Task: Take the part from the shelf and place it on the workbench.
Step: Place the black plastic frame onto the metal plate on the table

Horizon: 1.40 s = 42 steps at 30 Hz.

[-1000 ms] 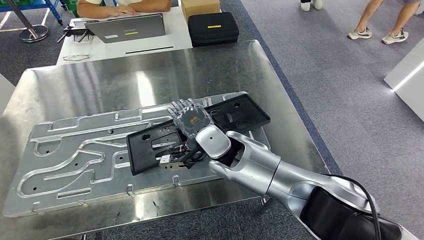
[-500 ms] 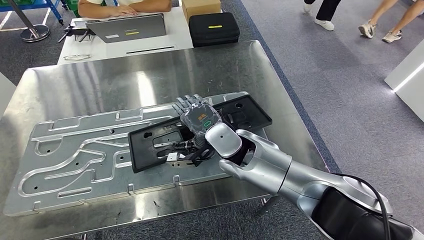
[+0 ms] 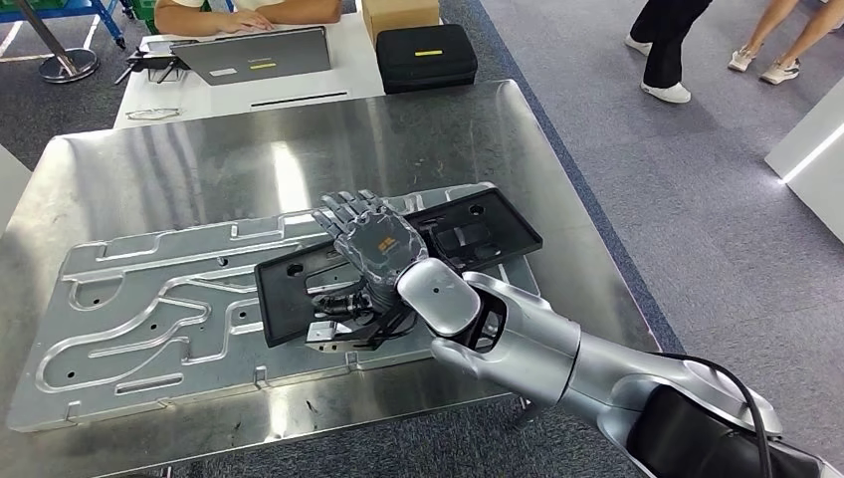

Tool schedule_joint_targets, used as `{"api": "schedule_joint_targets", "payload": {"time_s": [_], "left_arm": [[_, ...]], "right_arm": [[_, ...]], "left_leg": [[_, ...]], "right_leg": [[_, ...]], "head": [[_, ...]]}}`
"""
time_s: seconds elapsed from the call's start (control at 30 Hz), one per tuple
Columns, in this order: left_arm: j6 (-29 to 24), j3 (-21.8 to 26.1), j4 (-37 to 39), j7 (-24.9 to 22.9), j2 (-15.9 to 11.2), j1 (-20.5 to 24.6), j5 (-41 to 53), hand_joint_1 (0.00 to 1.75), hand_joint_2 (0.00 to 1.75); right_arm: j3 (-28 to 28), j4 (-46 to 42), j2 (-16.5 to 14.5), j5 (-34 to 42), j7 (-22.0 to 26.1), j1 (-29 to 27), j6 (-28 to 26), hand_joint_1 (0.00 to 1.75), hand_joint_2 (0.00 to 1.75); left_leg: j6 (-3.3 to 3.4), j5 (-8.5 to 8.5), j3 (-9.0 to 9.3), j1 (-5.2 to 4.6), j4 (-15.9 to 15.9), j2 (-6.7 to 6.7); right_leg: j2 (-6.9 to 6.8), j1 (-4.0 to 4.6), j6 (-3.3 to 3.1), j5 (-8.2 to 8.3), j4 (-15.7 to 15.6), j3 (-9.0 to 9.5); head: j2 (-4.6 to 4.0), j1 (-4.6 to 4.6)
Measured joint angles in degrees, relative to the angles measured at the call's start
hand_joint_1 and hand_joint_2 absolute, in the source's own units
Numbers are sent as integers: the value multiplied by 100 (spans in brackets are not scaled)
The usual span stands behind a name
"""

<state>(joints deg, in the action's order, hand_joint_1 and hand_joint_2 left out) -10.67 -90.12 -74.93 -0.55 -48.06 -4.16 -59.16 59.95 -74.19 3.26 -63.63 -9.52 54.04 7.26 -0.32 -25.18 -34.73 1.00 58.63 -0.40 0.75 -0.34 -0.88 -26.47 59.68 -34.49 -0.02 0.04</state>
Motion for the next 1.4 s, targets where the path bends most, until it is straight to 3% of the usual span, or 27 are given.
{"api": "schedule_joint_targets", "payload": {"time_s": [0.17, 0.33, 0.4, 0.47, 0.5, 0.53, 0.57, 0.63, 0.7, 0.77, 0.83, 0.9, 0.97, 1.0, 1.03, 1.07, 1.13, 1.2, 1.23, 1.33, 1.4], "left_arm": [[-387, -6, -378, 57, -109, -120, -247, 0, 0], [-545, -11, -691, 65, -216, -188, -323, 0, 0], [-570, -12, -772, 68, -229, -197, -332, 0, 0], [-583, -13, -824, 70, -236, -206, -336, 0, 0], [-585, -13, -846, 70, -236, -211, -338, 0, 0], [-588, -13, -865, 70, -236, -215, -340, 0, 0], [-594, -13, -883, 70, -236, -217, -344, 0, 0], [-611, -13, -911, 70, -236, -219, -352, 0, 0], [-632, -13, -934, 70, -240, -222, -355, 0, 0], [-651, -13, -965, 70, -248, -230, -356, 0, 0], [-668, -15, -997, 70, -261, -243, -359, 0, 0], [-678, -17, -1015, 70, -270, -253, -361, 0, 0], [-683, -16, -1020, 70, -271, -255, -361, 0, 0], [-685, -15, -1020, 70, -271, -254, -361, 0, 0], [-686, -14, -1020, 70, -271, -253, -361, 0, 0], [-690, -14, -1021, 70, -272, -252, -361, 0, 0], [-704, -11, -1021, 70, -278, -250, -356, 0, 0], [-716, -7, -1021, 64, -294, -244, -337, 0, 0], [-716, -7, -1022, 60, -302, -242, -327, 0, 0], [-713, -8, -1024, 53, -311, -239, -318, 0, 0], [-715, -8, -1024, 52, -312, -238, -317, 0, 0]], "right_arm": [[-55, -619, 269, -6, -107, -118, -68, 0, 0], [-198, -996, 514, -133, -148, -245, -324, 0, 0], [-256, -1100, 610, -138, -145, -297, -392, 0, 0], [-301, -1170, 693, -150, -138, -375, -457, 0, 0], [-313, -1193, 729, -162, -134, -417, -481, 0, 0], [-319, -1213, 759, -178, -132, -453, -504, 0, 0], [-326, -1236, 786, -198, -129, -479, -533, 0, 0], [-365, -1296, 828, -236, -123, -506, -600, 0, 0], [-435, -1359, 863, -255, -120, -518, -644, 0, 0], [-499, -1404, 897, -274, -117, -530, -662, 0, 0], [-551, -1435, 923, -295, -110, -539, -680, 0, 0], [-584, -1454, 934, -305, -96, -546, -691, 0, 0], [-593, -1462, 940, -306, -85, -567, -693, 0, 0], [-595, -1464, 946, -306, -81, -585, -693, 0, 0], [-595, -1464, 951, -307, -78, -605, -694, 0, 0], [-596, -1465, 957, -310, -75, -620, -696, 0, 0], [-606, -1477, 967, -320, -66, -632, -707, 0, 0], [-642, -1502, 980, -332, -56, -629, -720, 0, 0], [-663, -1513, 985, -337, -50, -628, -724, 0, 0], [-704, -1526, 1007, -344, -39, -623, -729, 0, 0], [-726, -1528, 1033, -345, -38, -618, -731, 0, 0]], "left_leg": [[43, -27, -12, -16, 38, 0], [147, 40, 17, -3, -30, 25], [194, 100, 20, 26, -89, 54], [209, 122, -15, 23, -85, 68], [207, 128, -38, 24, -72, 74], [201, 135, -64, 25, -54, 79], [192, 142, -91, 26, -32, 82], [158, 162, -142, 26, 12, 83], [93, 202, -165, 20, 29, 81], [1, 266, -173, 20, 2, 77], [-78, 231, -213, 36, 22, 73], [-121, -145, -345, 50, 349, 67], [-153, -687, -547, 51, 1054, 63], [-167, -840, -605, 51, 1377, 62], [-174, -867, -588, 51, 1555, 63], [-176, -778, -472, 51, 1533, 63], [-158, -525, 46, 51, 926, 60], [-108, -488, 556, 29, 187, 45], [-75, -527, 674, 11, -15, 36], [57, -433, 616, 0, -97, 44], [161, -295, 508, 20, -121, 77]], "right_leg": [[1, -15, 40, -2, -1, 8], [-2, -31, 143, -55, 25, 27], [-19, -34, 178, -387, 422, -113], [-28, -42, 202, -800, 1131, -382], [-31, -47, 213, -891, 1383, -466], [-38, -54, 220, -872, 1452, -460], [-45, -62, 221, -752, 1292, -340], [-65, -73, 197, -463, 551, 110], [-69, -39, 140, -300, 59, 372], [-61, 8, 64, -233, 2, 352], [-70, -10, -41, -146, -61, 306], [-80, -34, -141, -17, -118, 218], [-82, -18, -181, 96, -117, 71], [-82, -9, -181, 151, -108, -13], [-82, -2, -178, 204, -96, -95], [-81, 1, -168, 253, -81, -173], [-78, 1, -132, 340, -37, -308], [-75, 12, -71, 415, 11, -393], [-75, 15, -34, 453, 20, -407], [-71, 12, 78, 520, 1, -444], [-71, 3, 126, 198, 224, -566]], "head": [[0, 0], [0, 1], [0, 2], [0, 2], [0, 3], [0, 3], [0, 3], [0, 2], [0, 1], [0, 2], [0, 2], [0, 0], [0, 0], [0, 0], [0, 0], [0, 0], [0, -1], [0, 0], [0, 2], [0, 6], [0, 8]]}}
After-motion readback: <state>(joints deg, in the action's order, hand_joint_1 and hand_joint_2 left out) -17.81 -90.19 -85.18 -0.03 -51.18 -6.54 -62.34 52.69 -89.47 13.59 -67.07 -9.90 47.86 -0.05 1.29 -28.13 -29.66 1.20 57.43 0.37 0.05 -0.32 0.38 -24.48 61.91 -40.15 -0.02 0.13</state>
